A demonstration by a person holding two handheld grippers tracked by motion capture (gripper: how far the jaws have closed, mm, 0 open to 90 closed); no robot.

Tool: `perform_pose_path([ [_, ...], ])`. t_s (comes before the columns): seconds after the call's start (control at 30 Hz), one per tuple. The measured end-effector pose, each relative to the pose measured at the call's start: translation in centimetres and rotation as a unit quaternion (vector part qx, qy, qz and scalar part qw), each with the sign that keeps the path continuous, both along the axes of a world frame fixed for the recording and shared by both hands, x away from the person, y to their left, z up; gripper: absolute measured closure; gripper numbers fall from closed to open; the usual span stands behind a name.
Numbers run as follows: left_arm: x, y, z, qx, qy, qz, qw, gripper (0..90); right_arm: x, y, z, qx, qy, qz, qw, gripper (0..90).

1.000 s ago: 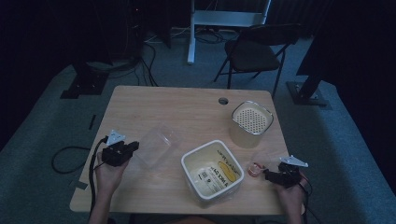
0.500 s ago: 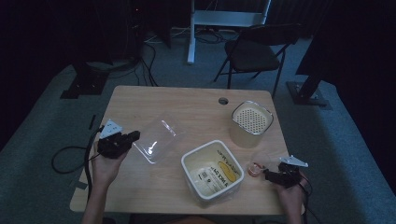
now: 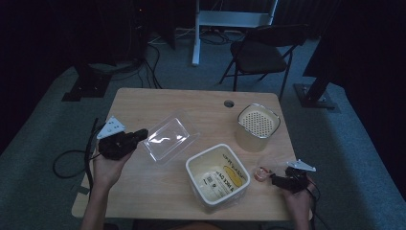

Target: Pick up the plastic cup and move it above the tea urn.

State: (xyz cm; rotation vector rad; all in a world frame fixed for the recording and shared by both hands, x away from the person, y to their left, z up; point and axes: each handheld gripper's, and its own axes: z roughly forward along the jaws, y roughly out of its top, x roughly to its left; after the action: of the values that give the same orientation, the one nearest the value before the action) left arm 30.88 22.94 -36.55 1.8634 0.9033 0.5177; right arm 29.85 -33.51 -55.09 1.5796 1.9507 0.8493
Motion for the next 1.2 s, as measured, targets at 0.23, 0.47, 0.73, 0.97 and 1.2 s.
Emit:
perform_pose_path([
  [0.23,-0.4,-1.0,1.3,0.001,-0.015,-0.017,0.9997,87.0,0.0,0.0,0.0,0.001,0.001,0.000,1.0000,14.6],
  [0.47,-1.2,-2.0,2.6,-0.005,-0.029,-0.043,0.9987,86.9,0.0,0.0,0.0,0.001,0.001,0.000,1.0000,14.6],
  [0.73,-2.4,-4.0,3.0,-0.006,-0.031,-0.088,0.9956,86.9,0.0,0.0,0.0,0.001,0.000,-0.001,1.0000,14.6],
  [0.97,-3.3,-5.0,2.9,-0.006,-0.029,-0.121,0.9922,86.8,0.0,0.0,0.0,0.001,0.000,0.000,1.0000,14.6],
  [1.2,-3.5,-5.8,3.3,-0.011,-0.027,-0.149,0.9885,85.5,0.0,0.0,0.0,0.001,0.001,-0.001,1.0000,14.6],
])
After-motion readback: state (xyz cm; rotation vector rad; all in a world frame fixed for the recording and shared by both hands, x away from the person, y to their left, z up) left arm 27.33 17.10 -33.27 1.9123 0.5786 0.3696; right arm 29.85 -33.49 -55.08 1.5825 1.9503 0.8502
